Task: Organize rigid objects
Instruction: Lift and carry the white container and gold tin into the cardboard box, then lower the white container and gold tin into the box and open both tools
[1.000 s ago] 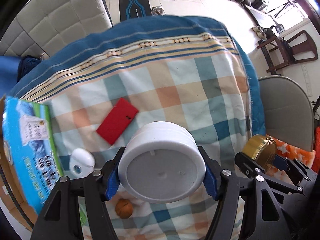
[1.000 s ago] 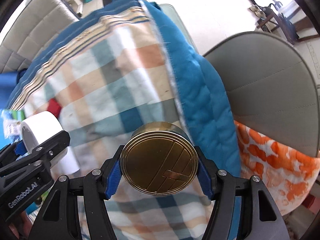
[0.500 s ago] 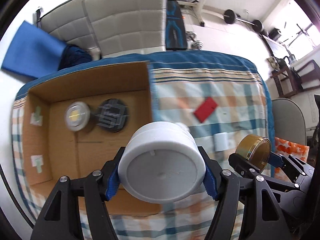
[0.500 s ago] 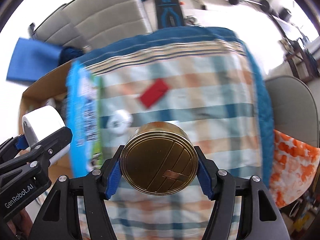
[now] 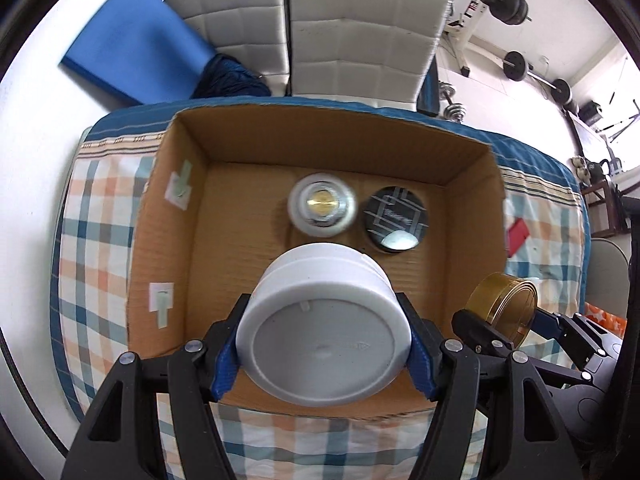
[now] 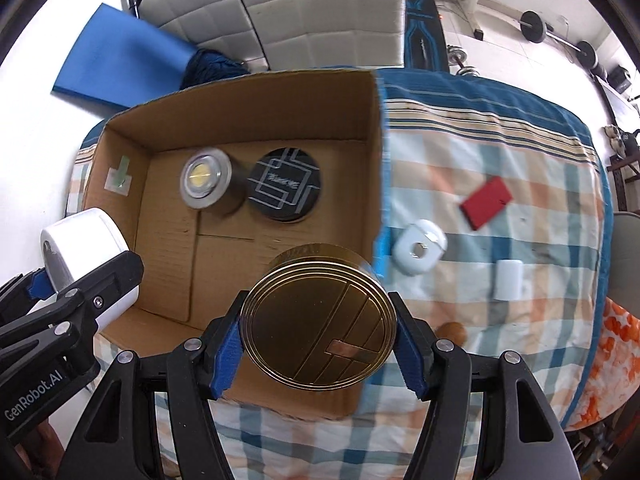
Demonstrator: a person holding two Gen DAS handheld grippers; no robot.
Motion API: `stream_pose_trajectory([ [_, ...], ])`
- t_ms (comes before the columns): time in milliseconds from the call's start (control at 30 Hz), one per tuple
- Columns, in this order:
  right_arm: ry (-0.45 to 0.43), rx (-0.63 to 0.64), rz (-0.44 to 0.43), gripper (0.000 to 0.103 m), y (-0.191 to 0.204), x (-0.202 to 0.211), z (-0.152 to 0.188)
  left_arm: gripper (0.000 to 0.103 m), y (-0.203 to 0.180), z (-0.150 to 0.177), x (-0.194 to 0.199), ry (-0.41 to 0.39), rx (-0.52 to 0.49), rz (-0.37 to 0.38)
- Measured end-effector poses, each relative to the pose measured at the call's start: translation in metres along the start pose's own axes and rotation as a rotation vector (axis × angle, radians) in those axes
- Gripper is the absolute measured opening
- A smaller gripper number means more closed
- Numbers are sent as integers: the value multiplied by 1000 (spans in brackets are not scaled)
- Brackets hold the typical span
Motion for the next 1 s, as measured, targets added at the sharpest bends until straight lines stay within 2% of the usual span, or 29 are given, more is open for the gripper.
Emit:
stream_pose_trajectory([
  [133,26,19,4,67,26,-22,-8,66,32,-4,-18,28,23,-12],
  [467,92,10,24,67,51,-80,-19,66,76,-21,-75,122,37,-33],
  [600,121,-26,40,67,49,-105,-24,66,76,-38,-101,157,19,-36],
  [767,134,-61,66,67,42,-123,-31,66,70,-64,-121,159,-3,-35],
  [1000,180,-102,78,67,31,-144,-40,66,64,-79,-144,181,-41,-39],
])
Point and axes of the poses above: each gripper's, at about its wrist camera, not at the fingertips, and x roughly against the way its jaws point, y to its left, z to its underside, the point moved 6 cm from there along -x, roughly the way its jaws point, and after that the axes turned 5 degrees about x, right-handed, at the moved point
